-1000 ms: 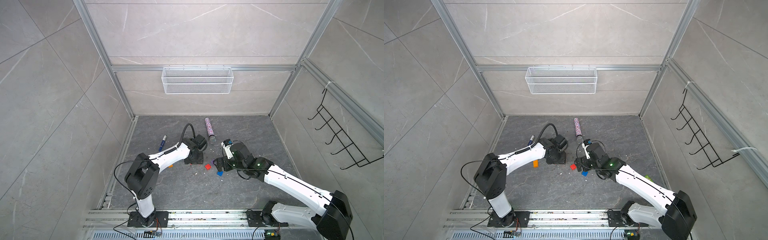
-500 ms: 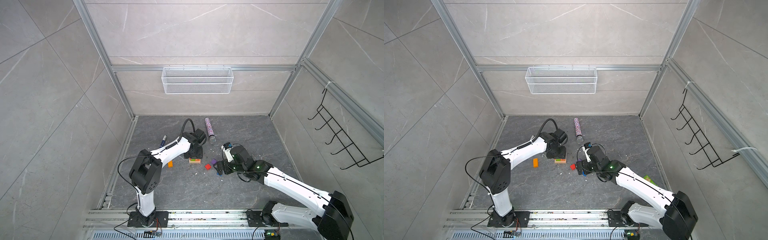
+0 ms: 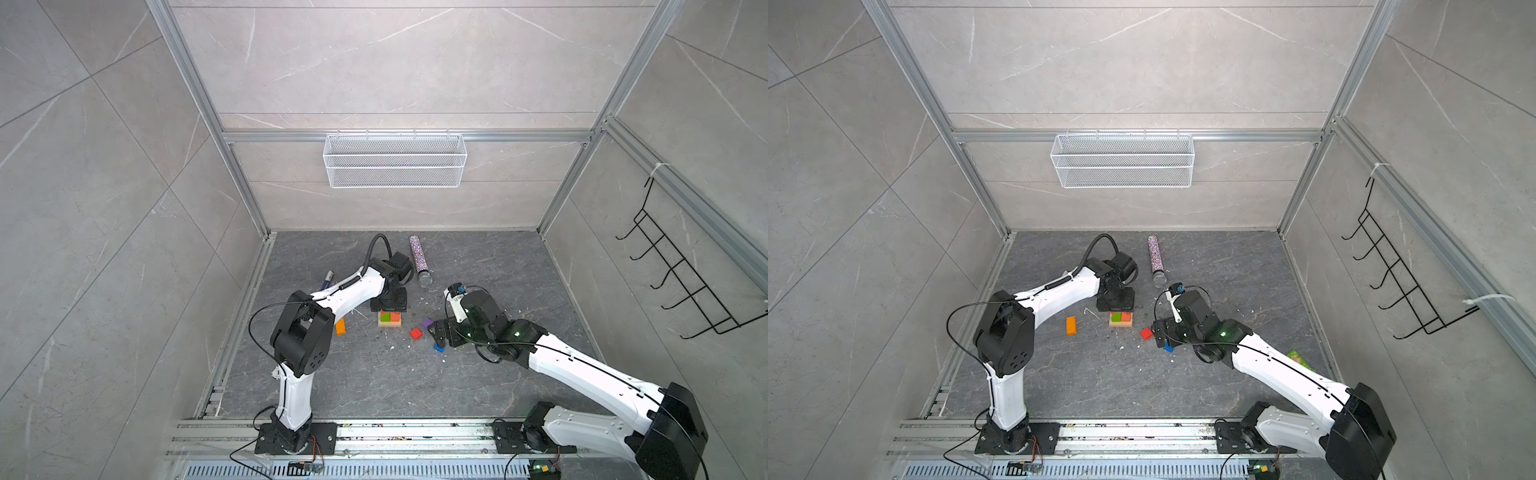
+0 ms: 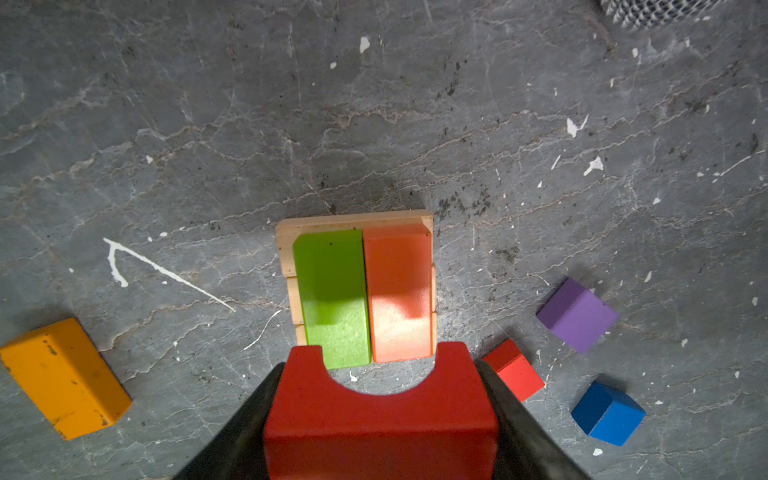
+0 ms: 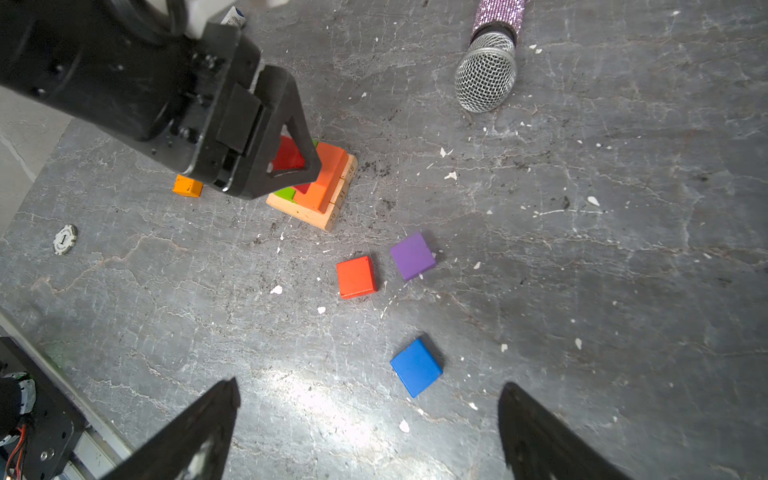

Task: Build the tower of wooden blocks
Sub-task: 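Carry the red arch block with the left gripper over the stack, then lower the red arch block toward the green and orange-red blocks with the left gripper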

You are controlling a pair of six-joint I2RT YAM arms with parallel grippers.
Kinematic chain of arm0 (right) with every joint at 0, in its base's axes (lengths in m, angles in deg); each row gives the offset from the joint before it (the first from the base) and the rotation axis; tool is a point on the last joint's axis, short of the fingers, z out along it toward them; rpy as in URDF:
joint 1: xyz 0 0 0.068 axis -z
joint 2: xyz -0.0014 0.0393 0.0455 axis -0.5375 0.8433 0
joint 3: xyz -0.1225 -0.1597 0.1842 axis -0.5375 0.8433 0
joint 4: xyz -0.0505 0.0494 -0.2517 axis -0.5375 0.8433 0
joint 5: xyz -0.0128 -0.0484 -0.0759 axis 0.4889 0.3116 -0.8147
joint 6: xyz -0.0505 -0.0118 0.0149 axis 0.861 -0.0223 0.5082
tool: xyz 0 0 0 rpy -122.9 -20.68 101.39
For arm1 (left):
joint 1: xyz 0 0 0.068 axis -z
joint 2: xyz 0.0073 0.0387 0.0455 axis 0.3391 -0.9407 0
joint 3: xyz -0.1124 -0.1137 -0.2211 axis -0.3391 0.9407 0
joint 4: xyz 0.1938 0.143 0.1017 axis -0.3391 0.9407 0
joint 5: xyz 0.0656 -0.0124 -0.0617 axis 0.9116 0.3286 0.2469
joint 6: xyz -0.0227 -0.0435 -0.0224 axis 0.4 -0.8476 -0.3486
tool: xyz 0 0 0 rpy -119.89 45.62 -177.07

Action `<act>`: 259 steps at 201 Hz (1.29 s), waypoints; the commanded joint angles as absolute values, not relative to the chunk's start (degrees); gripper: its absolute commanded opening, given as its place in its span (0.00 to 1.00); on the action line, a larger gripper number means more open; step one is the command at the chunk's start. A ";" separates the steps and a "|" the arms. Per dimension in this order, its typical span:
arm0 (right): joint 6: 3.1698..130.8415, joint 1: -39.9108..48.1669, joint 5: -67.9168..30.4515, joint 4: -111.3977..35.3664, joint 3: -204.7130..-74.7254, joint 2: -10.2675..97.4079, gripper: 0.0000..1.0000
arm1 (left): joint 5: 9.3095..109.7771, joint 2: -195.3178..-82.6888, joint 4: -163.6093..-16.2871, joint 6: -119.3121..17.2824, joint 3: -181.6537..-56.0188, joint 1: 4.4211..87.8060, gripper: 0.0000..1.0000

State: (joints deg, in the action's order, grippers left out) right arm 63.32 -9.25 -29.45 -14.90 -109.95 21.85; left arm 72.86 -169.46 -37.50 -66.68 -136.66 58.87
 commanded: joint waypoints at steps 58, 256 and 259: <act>62.82 -9.28 -30.36 -13.72 -111.75 21.75 0.98 | 72.78 -172.32 -35.98 -65.16 -140.27 58.53 0.49; 62.29 -9.24 -30.27 -14.31 -110.99 22.37 0.95 | 73.14 -174.08 -37.30 -65.47 -138.78 57.35 0.48; 62.27 -9.26 -30.28 -14.24 -111.00 22.37 0.95 | 73.13 -174.10 -37.37 -65.51 -138.78 57.35 0.48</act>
State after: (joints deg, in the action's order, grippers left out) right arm 63.32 -9.25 -29.45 -14.71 -110.02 22.03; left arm 73.12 -173.37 -37.61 -66.48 -138.21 57.65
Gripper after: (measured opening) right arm 0.956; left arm 0.637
